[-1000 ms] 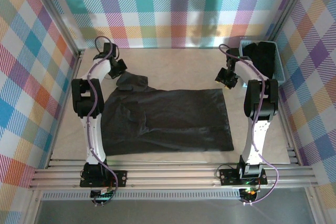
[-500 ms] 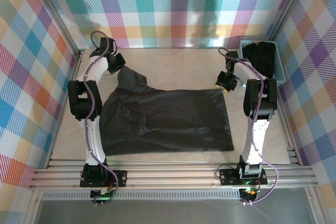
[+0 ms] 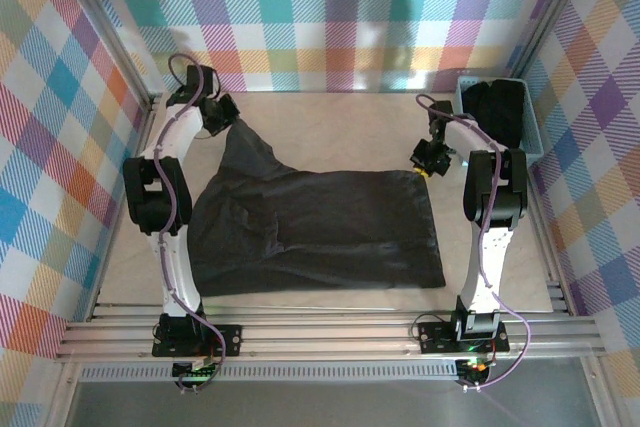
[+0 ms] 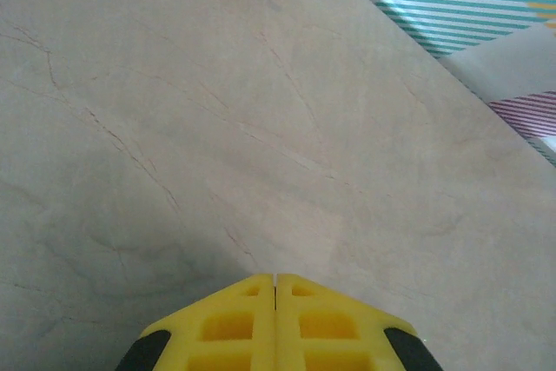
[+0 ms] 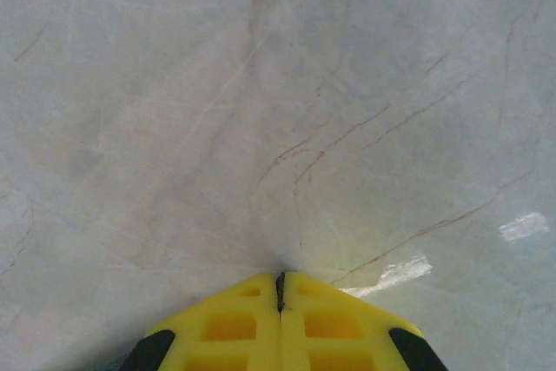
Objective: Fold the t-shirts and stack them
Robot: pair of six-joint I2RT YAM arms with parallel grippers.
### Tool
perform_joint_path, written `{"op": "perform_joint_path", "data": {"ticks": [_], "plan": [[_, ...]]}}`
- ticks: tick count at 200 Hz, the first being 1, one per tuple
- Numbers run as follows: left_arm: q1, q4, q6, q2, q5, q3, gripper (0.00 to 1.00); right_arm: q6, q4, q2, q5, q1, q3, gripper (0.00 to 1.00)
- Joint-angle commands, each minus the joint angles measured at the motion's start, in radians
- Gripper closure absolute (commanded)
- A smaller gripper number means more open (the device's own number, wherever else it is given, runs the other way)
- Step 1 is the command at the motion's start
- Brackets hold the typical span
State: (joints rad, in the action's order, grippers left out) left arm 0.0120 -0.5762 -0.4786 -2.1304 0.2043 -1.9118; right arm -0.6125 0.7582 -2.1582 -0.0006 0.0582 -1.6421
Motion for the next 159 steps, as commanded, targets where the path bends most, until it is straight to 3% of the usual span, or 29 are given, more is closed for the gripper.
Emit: {"op": "perform_joint_path", "data": {"ticks": [1, 43, 159], "plan": [[0.007, -0.017, 0.006, 0.088, 0.062, 0.032, 1.0, 0.0, -0.019, 0.037, -0.012, -0.001, 0.022, 1.0], [0.005, -0.001, 0.0, 0.261, 0.129, 0.198, 1.0, 0.023, -0.031, 0.123, -0.034, -0.003, 0.075, 1.0], [-0.033, -0.087, -0.047, 0.965, -0.034, 0.835, 1.0, 0.054, -0.098, 0.388, -0.032, -0.009, 0.405, 1.0]]}}
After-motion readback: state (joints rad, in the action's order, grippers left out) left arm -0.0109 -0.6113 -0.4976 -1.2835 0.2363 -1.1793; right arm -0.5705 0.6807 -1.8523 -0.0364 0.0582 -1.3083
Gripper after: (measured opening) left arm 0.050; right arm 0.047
